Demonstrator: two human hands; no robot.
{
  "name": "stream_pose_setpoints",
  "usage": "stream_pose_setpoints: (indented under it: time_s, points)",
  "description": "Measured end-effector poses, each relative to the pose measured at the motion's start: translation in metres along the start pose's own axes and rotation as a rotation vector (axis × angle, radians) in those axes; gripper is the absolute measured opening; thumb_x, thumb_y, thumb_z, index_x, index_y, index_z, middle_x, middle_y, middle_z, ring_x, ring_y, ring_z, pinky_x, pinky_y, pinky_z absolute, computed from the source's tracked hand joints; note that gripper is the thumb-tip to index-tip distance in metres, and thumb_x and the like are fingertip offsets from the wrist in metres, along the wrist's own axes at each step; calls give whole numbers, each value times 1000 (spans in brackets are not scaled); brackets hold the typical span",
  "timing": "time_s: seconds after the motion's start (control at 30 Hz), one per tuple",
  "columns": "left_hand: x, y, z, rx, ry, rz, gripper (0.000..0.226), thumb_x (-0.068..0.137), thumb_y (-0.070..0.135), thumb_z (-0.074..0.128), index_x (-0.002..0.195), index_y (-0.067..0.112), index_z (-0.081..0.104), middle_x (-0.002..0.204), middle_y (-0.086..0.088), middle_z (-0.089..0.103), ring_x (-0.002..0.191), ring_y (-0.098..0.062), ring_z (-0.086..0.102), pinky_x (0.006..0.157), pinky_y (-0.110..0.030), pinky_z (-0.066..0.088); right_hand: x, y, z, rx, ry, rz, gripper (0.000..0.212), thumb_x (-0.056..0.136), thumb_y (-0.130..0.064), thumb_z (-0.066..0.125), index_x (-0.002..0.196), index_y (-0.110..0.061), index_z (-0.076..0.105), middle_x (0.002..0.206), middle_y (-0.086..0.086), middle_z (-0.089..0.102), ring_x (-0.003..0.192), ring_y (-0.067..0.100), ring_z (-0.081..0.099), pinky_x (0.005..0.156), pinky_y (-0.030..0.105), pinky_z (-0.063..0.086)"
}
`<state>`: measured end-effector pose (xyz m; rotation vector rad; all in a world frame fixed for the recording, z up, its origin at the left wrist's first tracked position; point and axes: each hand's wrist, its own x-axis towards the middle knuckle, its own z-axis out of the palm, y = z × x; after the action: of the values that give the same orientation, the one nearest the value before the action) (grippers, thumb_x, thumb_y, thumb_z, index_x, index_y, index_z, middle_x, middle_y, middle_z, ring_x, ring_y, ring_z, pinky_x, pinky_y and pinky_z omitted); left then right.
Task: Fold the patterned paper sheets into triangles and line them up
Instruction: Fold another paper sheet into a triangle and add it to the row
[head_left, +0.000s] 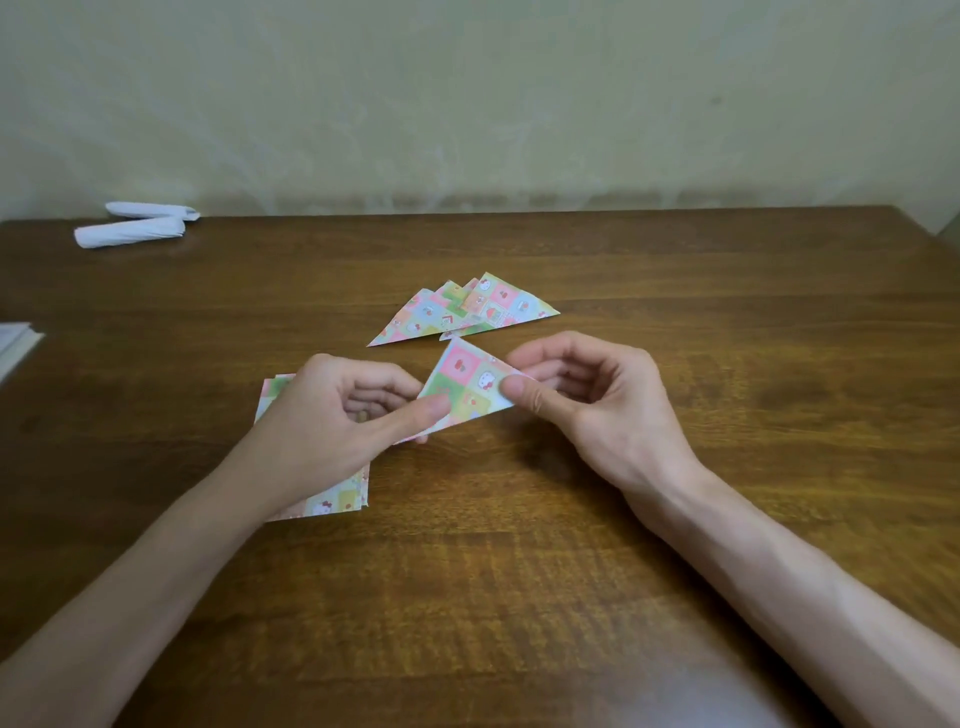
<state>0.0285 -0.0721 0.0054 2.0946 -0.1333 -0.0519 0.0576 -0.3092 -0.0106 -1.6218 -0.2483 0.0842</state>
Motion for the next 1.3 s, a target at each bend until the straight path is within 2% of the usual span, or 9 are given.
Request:
stream_pose_setpoints:
  time_s: [0.13,0.23,0.3,0.4,0.6,0.77,1.07,1.2,1.3]
  points:
    - [-1,-2,1,-32,-3,21,25,81,36,74,85,12,79,77,-1,77,77,-19,75,74,-28,60,-2,-1,3,20,-40,30,24,82,-13,86,104,-13,77,93,11,79,80,18,69,79,31,57]
    - [0,-3,4,-23,20,59,22,86,34,72,83,12,76,75,-5,74,75,-29,71,71,-39,58,-4,-4,4,-47,-105,98,30,82,-18,86,111,-17,76,89,6,80,66,10,63,58,23,52]
    - [-1,-2,7,-47,16,72,23,89,33,70,81,12,75,72,-3,73,65,-17,68,61,-28,54,-3,-4,4,-54,-77,123,29,81,-19,87,109,-18,78,78,5,78,61,8,60,55,20,48]
    - [-2,-1,11,-67,12,43,24,87,36,74,79,14,81,72,0,75,60,-5,62,58,-15,45,-2,-5,4,-3,-89,127,28,80,-18,88,107,-17,81,79,13,77,67,13,63,64,22,51]
    - [1,-3,7,-104,-4,6,27,85,37,74,86,11,83,74,-1,76,61,-6,58,58,-25,44,2,-6,-4,-8,-114,142,16,86,-22,83,98,-12,81,79,13,78,64,11,58,59,21,42]
    - [0,0,4,-71,8,8,23,88,29,73,84,7,82,78,5,78,75,-1,72,64,-10,49,4,-5,1,-74,-57,73,12,85,-20,84,92,-11,80,77,7,79,63,13,67,73,31,56]
    - [-3,-3,0,95,192,31,32,80,57,70,88,28,81,80,9,76,81,-19,72,72,-50,58,26,4,-3,-184,-34,-15,9,84,-19,85,91,-14,83,70,-8,71,62,1,54,62,12,44]
    - [5,-15,-11,91,332,19,32,79,53,75,105,35,77,79,9,71,71,-20,64,65,-36,58,50,4,-15,-239,11,5,15,84,-20,85,98,-16,81,86,8,79,76,15,67,82,24,55]
    - [9,-22,-22,153,374,1,24,84,43,78,107,36,76,80,13,69,72,-14,62,67,-29,54,69,9,-18,-340,46,6,13,85,-28,86,95,-22,80,84,0,79,85,22,74,90,37,56]
